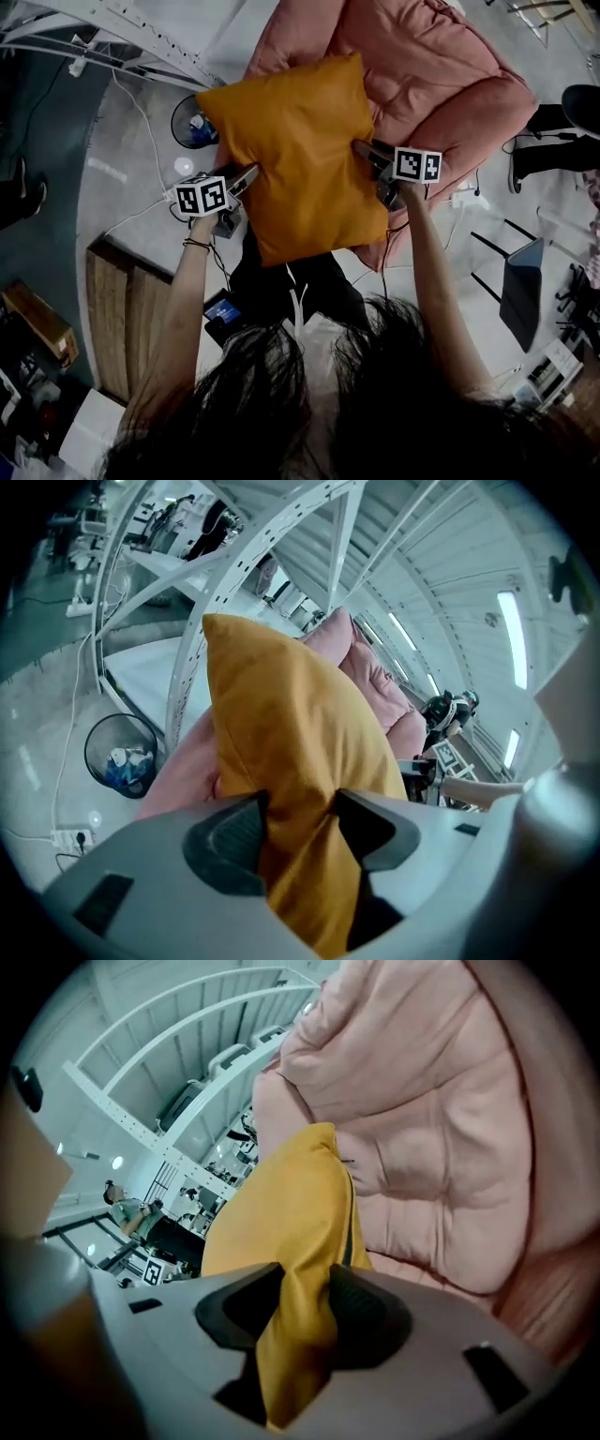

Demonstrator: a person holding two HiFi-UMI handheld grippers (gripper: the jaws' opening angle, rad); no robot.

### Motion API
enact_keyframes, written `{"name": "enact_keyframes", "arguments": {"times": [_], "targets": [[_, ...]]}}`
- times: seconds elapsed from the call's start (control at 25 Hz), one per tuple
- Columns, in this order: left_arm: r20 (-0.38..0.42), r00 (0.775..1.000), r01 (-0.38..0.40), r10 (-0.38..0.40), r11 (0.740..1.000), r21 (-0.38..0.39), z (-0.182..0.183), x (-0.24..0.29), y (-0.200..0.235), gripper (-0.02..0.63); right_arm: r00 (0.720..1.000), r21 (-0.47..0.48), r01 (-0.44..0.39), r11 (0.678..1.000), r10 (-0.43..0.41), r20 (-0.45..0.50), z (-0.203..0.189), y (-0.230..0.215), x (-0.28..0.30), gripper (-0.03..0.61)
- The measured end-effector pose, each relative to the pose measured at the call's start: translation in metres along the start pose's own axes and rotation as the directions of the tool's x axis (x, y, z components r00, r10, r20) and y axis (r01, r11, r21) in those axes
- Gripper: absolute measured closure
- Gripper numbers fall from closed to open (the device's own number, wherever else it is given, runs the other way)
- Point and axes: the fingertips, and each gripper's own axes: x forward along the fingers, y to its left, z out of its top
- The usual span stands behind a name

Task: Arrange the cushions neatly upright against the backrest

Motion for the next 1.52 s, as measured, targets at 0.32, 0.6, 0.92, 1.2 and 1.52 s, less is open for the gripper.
{"name": "enact_keyframes", "arguments": {"times": [0.32, 0.6, 0.92, 1.2, 1.52], "targets": [[-0.014, 0.998, -0.064, 0.066, 0.99, 0.126, -0.002, -0.024, -0.024, 0.434, 0.983, -0.154, 0.094, 0.984, -0.066, 0.174, -0.001, 0.045, -0.046, 0.443], [0.035, 0.999, 0.01, -0.02, 0.959, 0.283, 0.041, -0.045, -0.075, 0.439, 0.936, -0.19, 0.16, 0.969, -0.088, 0.341, 0.013, 0.087, -0.106, 0.448], [0.091, 0.981, 0.107, -0.171, 0.871, 0.479, 0.125, -0.055, -0.158, 0.442, 0.805, -0.212, 0.278, 0.937, -0.107, 0.584, 0.06, 0.134, -0.189, 0.448], [0.11, 0.96, 0.131, -0.256, 0.766, 0.63, 0.204, -0.029, -0.227, 0.442, 0.667, -0.198, 0.369, 0.908, -0.11, 0.737, 0.117, 0.139, -0.245, 0.448], [0.093, 0.967, 0.095, -0.239, 0.673, 0.734, 0.265, 0.038, -0.273, 0.443, 0.512, -0.058, 0.391, 0.919, -0.164, 0.843, 0.152, 0.089, -0.269, 0.448]]}}
